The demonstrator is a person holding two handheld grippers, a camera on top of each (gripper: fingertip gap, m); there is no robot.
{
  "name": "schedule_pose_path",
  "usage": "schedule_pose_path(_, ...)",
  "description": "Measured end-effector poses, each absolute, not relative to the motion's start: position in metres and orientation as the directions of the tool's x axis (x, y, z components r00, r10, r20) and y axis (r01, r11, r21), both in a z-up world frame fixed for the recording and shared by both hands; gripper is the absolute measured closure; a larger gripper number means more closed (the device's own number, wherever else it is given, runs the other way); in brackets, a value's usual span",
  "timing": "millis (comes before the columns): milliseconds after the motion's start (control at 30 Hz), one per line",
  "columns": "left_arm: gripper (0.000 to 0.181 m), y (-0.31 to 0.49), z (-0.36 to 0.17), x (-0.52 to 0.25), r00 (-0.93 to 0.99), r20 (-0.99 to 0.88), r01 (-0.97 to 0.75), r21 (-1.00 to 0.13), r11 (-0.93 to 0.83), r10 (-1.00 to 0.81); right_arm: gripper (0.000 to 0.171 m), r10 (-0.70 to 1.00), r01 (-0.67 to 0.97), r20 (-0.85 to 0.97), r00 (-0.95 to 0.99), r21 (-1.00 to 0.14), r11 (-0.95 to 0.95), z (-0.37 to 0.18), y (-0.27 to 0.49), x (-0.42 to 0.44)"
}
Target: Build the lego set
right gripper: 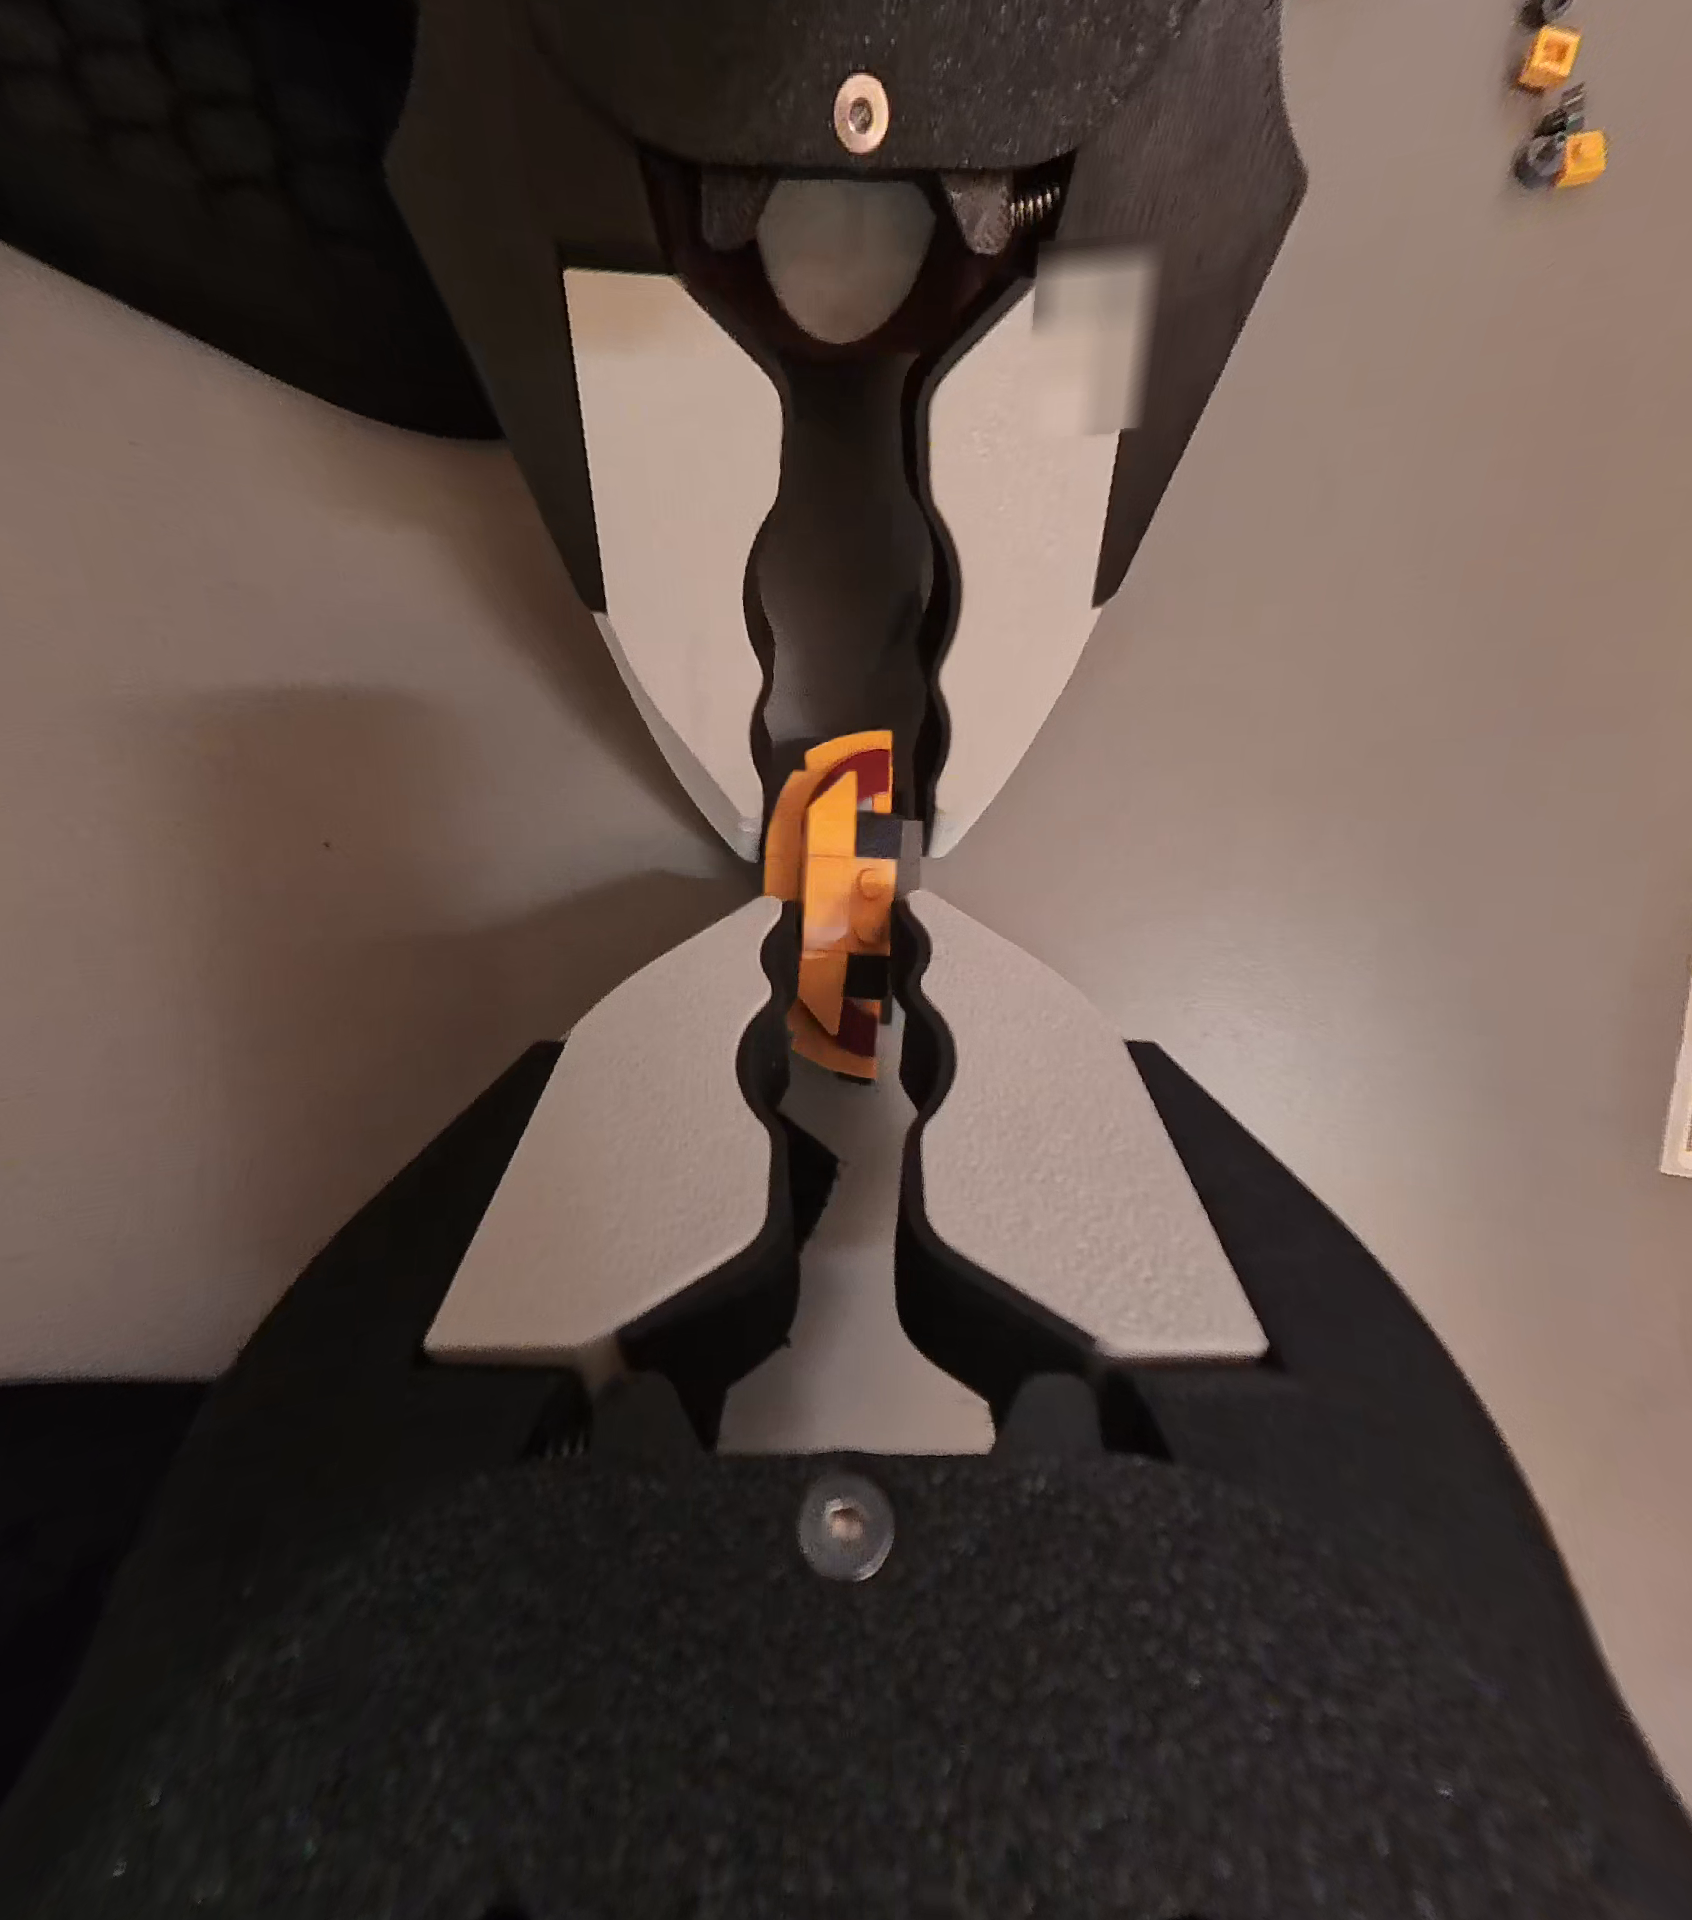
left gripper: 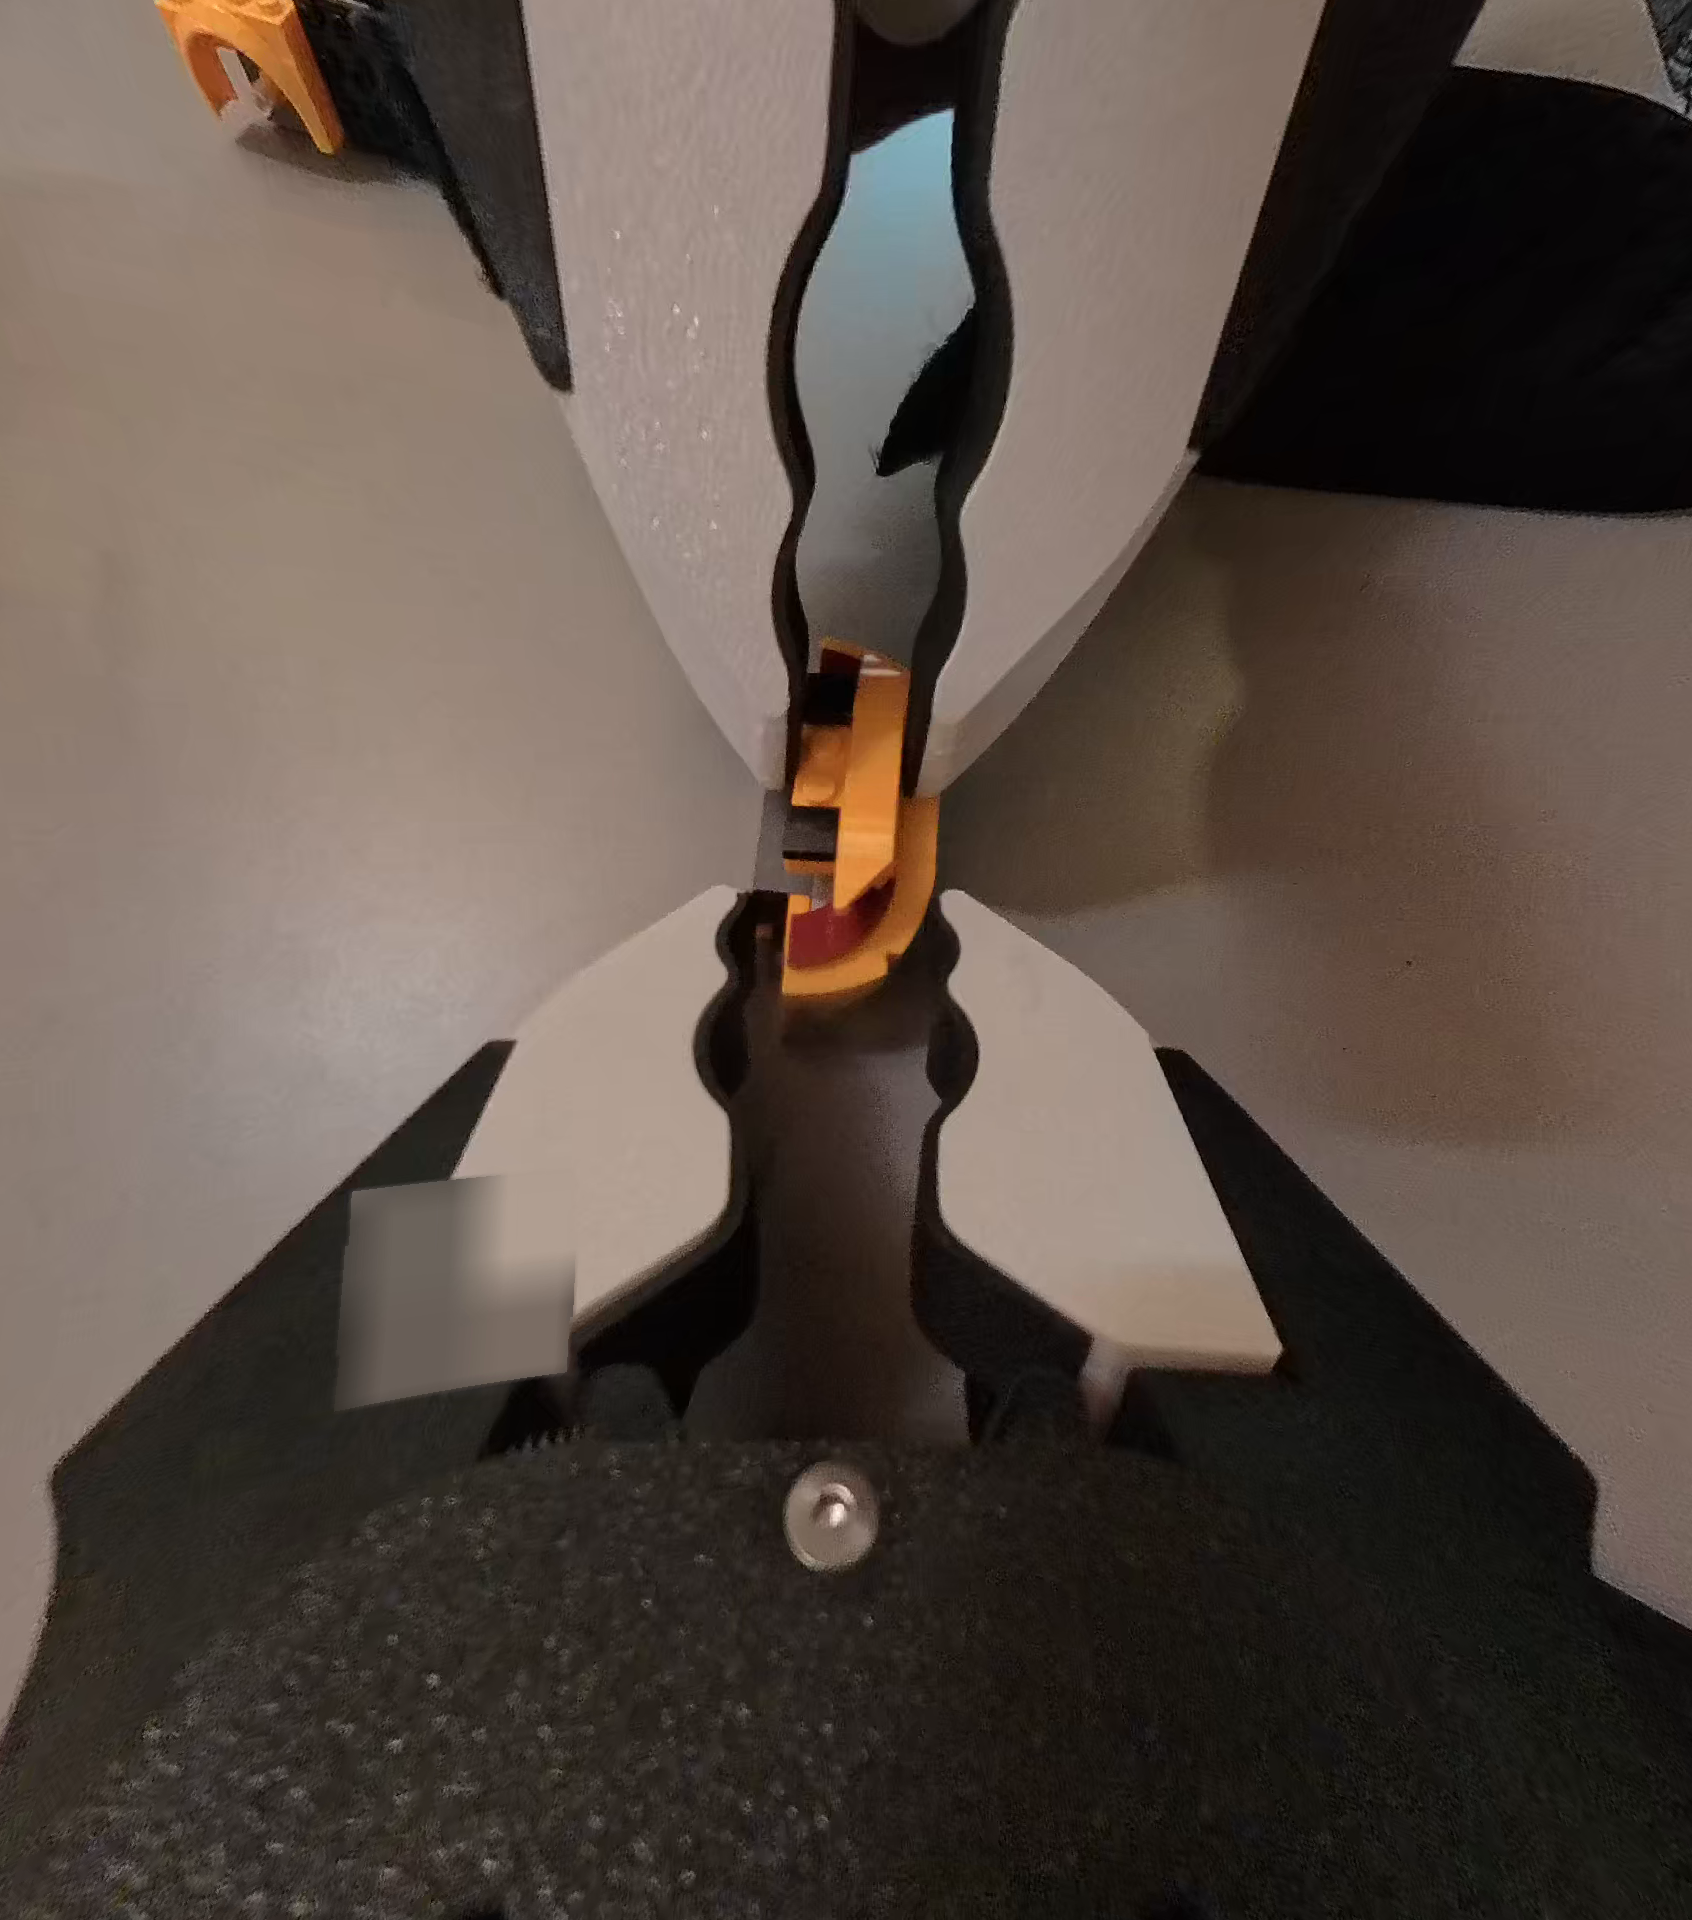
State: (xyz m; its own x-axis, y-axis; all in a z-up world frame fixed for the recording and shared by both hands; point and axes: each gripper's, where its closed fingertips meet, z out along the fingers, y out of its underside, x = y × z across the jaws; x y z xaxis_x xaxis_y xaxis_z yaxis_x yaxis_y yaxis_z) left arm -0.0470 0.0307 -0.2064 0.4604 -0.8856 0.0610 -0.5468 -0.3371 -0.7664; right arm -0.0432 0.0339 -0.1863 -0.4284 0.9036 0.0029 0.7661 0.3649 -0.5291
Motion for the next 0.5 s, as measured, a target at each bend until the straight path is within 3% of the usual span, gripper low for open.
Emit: schedule_pose_path(500,0.152,0.0286,-0.2036,-0.0467,0.454,0.12,-0.516,-0.773,-0.37,-0.883,0.148,0.895,0.757,0.11,-0.433,-0.495,0.427,-0.1844,0.0313,-0.0416)
